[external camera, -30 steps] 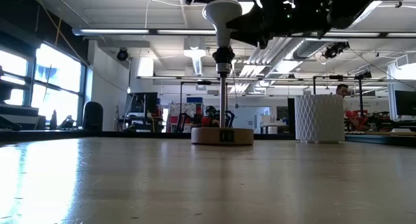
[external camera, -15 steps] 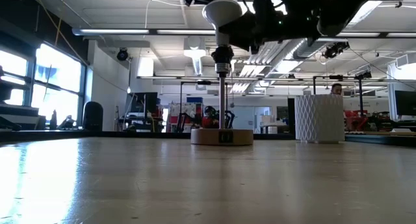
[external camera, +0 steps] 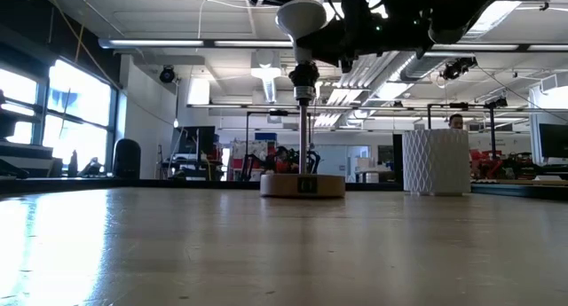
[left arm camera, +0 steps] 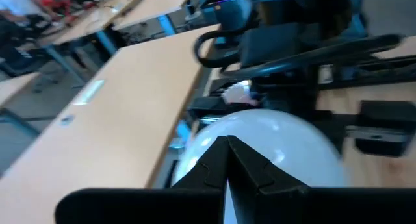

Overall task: Screw lightbulb
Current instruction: Insert the lightbulb into the lamp

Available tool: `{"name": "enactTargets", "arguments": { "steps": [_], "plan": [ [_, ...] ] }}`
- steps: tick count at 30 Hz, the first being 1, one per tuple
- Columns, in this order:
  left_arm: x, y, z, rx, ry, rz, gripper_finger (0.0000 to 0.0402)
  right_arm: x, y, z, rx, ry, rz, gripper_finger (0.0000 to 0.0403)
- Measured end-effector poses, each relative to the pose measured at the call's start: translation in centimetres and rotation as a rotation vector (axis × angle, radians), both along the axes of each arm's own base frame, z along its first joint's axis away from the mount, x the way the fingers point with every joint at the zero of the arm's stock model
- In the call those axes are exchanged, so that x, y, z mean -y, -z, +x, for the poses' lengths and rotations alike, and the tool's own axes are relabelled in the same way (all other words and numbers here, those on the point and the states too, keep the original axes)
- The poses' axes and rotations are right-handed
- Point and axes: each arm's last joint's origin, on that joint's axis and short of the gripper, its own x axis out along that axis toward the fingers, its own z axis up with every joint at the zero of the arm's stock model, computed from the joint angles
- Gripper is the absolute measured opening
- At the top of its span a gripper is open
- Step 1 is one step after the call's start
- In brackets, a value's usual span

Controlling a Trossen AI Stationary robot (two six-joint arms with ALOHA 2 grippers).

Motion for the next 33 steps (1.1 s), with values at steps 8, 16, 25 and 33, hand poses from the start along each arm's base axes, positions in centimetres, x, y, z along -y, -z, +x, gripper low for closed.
{"name": "enactTargets", "arguments": {
  "steps": [8,16,25,33],
  "plan": [
    [0.1,-0.7,-0.7,0.000,-0.016,0.039,0.0000,0.0,-0.4,0.0,0.050,0.004,0.037,0.0135],
    [0.3,-1.1,-1.1,0.009,-0.008,0.045,0.0000,-0.1,-0.1,0.2,0.024,0.027,0.059,0.0135],
    [1.1,-1.1,-0.9,0.007,0.018,0.047,0.0000,-0.6,1.0,1.0,-0.011,0.017,0.070,0.0135],
    [1.9,-0.6,-0.9,-0.048,0.041,0.032,0.0000,-0.9,1.1,1.1,-0.027,0.043,0.049,0.0135]
  ]
}}
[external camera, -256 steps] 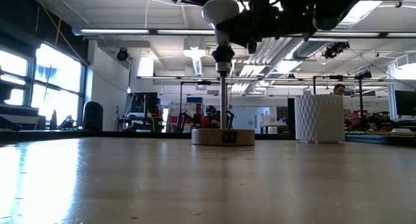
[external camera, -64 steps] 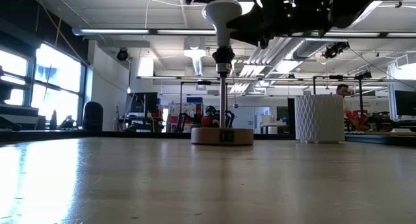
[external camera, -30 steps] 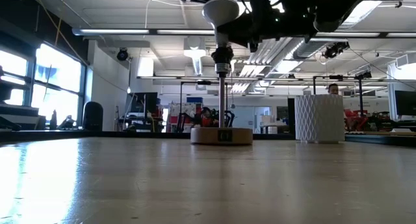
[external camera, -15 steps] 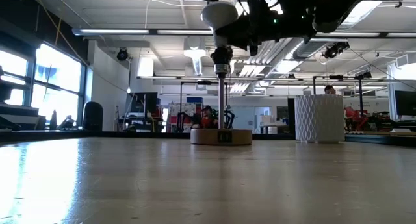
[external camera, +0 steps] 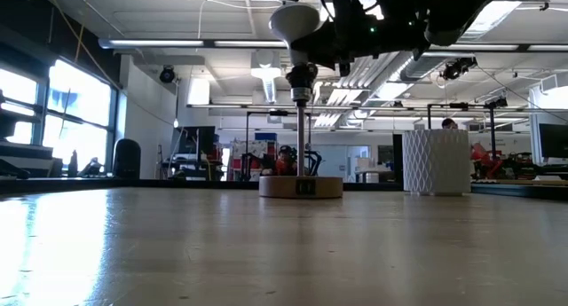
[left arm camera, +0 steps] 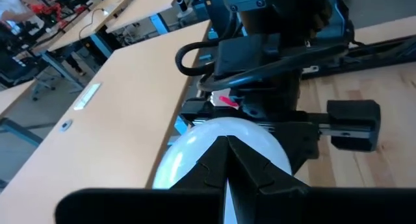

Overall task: Screw lightbulb
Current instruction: Insert the lightbulb into the lamp

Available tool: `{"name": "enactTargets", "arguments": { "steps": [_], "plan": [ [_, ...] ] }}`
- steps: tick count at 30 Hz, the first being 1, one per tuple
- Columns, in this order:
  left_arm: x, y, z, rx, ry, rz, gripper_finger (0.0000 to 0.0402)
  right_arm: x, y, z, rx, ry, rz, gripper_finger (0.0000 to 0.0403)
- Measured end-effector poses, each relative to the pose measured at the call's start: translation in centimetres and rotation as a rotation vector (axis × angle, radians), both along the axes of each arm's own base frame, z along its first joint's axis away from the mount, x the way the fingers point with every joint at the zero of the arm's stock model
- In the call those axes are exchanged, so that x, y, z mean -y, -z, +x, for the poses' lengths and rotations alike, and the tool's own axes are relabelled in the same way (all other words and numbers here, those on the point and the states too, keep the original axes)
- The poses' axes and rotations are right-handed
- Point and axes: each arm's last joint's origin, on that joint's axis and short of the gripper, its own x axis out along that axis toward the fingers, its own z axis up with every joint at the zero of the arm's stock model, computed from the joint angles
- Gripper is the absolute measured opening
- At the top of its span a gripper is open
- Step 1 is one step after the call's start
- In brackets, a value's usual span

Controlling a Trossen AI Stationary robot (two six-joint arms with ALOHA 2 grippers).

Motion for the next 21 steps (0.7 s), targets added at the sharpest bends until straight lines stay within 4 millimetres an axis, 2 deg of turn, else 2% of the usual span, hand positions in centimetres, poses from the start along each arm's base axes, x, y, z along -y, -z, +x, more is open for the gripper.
{"name": "enactTargets", "arguments": {
  "steps": [8,13,21],
  "plan": [
    [0.0,-0.1,0.0,0.018,-0.013,-0.010,0.0000,0.0,0.1,0.0,-0.012,0.000,-0.007,0.0135],
    [0.2,-0.3,0.0,0.016,-0.048,0.048,0.0000,0.0,0.0,-0.1,-0.014,0.025,-0.015,0.0134],
    [2.0,-1.6,-1.1,0.014,-0.089,0.144,0.0000,-0.2,-0.3,-0.1,0.028,0.032,-0.009,0.0134]
  ]
}}
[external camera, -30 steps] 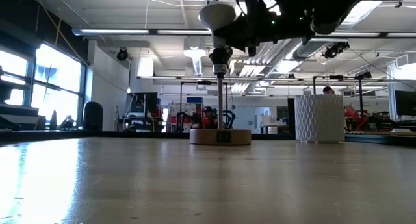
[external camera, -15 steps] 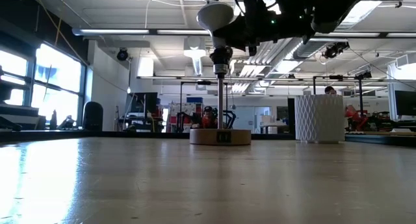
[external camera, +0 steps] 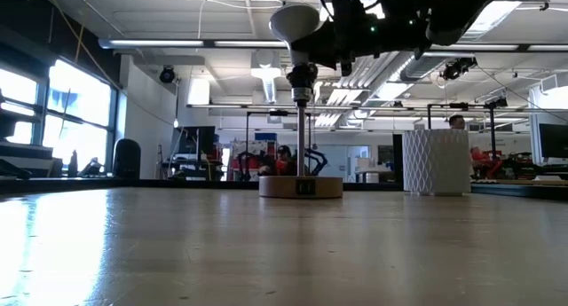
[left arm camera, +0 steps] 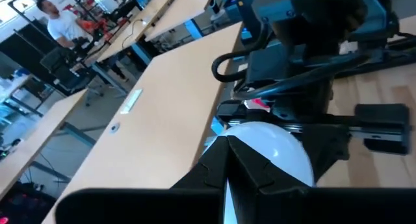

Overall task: Screw lightbulb
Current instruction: Insert the lightbulb into the lamp

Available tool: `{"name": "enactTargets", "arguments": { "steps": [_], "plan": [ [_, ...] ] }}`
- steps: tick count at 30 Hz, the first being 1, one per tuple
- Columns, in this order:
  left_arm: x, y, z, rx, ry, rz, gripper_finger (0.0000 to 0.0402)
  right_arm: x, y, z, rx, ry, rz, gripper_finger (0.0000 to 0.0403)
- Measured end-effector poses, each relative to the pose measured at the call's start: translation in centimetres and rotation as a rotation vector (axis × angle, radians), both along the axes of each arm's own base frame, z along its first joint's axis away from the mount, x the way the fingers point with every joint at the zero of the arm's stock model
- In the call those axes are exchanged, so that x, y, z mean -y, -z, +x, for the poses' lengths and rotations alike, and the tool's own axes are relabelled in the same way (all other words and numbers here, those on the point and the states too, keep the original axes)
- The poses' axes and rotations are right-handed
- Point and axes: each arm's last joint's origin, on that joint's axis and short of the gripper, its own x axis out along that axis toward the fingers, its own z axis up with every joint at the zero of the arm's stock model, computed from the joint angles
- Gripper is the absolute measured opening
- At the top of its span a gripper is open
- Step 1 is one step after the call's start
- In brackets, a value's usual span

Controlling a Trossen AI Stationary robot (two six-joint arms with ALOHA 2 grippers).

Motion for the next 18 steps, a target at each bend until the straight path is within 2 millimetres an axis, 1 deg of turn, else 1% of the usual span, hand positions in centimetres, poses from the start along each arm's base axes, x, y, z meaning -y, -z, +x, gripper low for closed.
{"name": "enactTargets", "arguments": {
  "steps": [5,9,12,16,18],
  "plan": [
    [1.5,-1.2,-1.5,0.020,0.000,0.012,0.0000,-0.7,0.8,-0.6,0.079,0.020,0.000,0.0134],
    [2.2,-1.4,-2.2,0.030,-0.007,0.002,0.0000,-0.8,1.1,-1.0,0.149,0.033,0.023,0.0134],
    [2.5,-0.5,-2.6,0.041,-0.008,-0.023,0.0000,-0.8,0.9,-1.0,0.161,0.033,0.019,0.0134],
    [2.7,2.0,-3.3,0.027,-0.069,-0.049,0.0000,-1.3,0.2,-0.7,0.186,0.014,-0.009,0.0134],
    [2.9,3.2,-3.6,0.034,-0.113,-0.049,0.0000,-1.4,0.2,-0.7,0.185,0.008,-0.022,0.0134]
  ]
}}
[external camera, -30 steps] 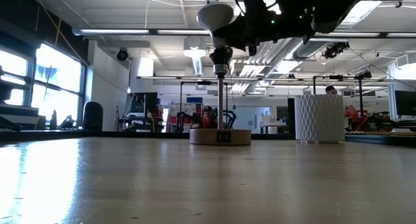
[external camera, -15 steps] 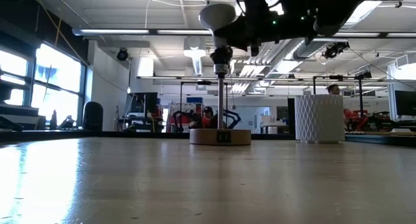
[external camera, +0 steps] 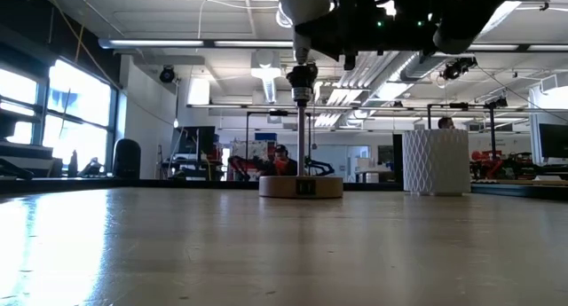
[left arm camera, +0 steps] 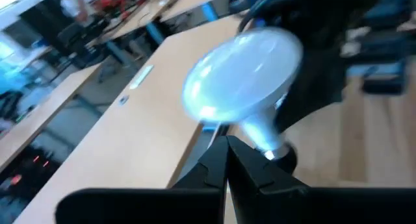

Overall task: Screw lightbulb
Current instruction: Insert the lightbulb into the lamp

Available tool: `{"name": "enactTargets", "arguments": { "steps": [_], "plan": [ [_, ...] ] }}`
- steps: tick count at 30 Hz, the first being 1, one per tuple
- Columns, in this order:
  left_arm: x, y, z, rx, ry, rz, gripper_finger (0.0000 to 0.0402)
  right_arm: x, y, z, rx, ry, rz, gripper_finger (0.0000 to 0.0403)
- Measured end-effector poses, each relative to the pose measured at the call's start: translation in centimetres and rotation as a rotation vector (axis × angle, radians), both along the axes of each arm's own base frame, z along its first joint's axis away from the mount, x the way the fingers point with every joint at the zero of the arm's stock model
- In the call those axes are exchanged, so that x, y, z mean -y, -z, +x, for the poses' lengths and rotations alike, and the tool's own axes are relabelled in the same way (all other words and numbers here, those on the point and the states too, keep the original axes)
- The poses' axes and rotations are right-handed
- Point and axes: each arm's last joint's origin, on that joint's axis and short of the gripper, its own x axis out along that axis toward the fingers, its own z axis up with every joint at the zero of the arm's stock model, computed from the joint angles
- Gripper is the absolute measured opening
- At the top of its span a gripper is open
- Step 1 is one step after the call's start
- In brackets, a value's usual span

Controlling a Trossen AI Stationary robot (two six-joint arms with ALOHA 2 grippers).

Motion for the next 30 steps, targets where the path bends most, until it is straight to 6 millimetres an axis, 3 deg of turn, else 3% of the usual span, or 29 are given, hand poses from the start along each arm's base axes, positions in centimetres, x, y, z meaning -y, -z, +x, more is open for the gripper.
{"name": "enactTargets", "arguments": {
  "steps": [6,16,30],
  "plan": [
    [1.2,2.9,-0.9,0.089,-0.031,-0.031,0.0000,0.0,0.2,0.0,-0.021,0.025,0.001,0.0134],
    [2.2,8.3,-0.6,0.158,-0.025,-0.109,0.0000,0.4,0.4,-0.1,-0.038,0.077,0.016,0.0134],
    [3.0,12.6,-1.5,0.289,-0.021,-0.195,0.0000,0.5,2.3,1.1,-0.052,0.098,0.039,0.0134]
  ]
}}
